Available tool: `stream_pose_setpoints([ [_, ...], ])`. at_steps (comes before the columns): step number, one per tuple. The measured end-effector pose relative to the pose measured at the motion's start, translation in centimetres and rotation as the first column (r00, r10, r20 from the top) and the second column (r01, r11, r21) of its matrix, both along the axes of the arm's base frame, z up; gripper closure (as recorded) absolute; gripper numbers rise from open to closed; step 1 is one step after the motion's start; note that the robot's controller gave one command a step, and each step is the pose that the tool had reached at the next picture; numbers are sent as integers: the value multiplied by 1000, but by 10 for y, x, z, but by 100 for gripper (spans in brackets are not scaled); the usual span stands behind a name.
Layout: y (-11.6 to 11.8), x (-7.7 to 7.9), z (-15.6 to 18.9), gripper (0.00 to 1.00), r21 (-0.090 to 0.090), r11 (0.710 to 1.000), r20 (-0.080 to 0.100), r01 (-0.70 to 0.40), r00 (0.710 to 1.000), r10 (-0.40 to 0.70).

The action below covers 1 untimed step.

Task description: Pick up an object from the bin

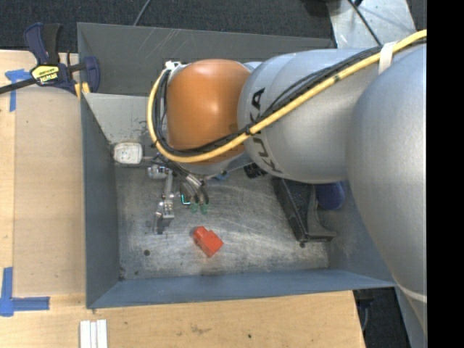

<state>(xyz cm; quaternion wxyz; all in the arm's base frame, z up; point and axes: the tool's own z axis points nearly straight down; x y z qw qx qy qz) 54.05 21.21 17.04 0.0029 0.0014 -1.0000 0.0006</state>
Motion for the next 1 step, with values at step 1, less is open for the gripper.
stream_pose_setpoints([
  [1, -53, -45, -100, 0, 5, 995, 17, -100, 995, 99],
])
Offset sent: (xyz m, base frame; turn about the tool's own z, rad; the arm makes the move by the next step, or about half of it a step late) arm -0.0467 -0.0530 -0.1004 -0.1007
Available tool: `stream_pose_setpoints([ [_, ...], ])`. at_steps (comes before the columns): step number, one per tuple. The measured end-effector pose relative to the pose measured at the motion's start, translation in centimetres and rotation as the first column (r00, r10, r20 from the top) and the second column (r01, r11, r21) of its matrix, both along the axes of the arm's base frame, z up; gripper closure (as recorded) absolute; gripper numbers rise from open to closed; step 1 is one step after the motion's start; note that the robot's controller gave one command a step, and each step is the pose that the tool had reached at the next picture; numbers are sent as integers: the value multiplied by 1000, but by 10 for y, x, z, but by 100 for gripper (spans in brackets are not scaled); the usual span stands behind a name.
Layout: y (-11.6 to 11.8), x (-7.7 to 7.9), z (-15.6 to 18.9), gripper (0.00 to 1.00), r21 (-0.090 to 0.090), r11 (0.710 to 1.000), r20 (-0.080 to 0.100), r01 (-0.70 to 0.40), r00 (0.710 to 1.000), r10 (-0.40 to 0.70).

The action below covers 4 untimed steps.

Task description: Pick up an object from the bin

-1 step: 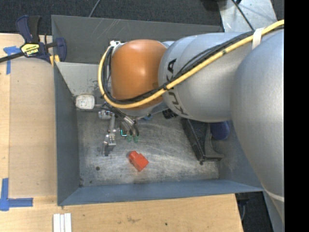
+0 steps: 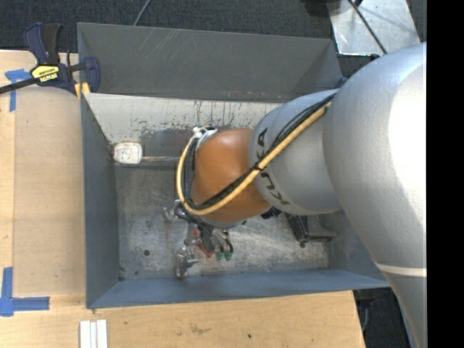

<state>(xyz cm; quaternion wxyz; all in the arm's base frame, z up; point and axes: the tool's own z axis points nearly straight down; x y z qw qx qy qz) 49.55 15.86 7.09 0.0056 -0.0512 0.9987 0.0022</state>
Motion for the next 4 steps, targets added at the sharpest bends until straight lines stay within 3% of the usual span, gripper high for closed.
stream_pose_setpoints([
  [1, -86, 25, 21, 0, -8, 995, -5, 97, 995, -97],
  [2, -77, 6, 6, 0, -4, 969, -8, 245, 969, -245],
  [3, -77, 8, 9, 100, -1, 969, 2, 247, 969, -247],
  [4, -152, 21, 135, 100, -8, 989, -2, -145, 989, 145],
])
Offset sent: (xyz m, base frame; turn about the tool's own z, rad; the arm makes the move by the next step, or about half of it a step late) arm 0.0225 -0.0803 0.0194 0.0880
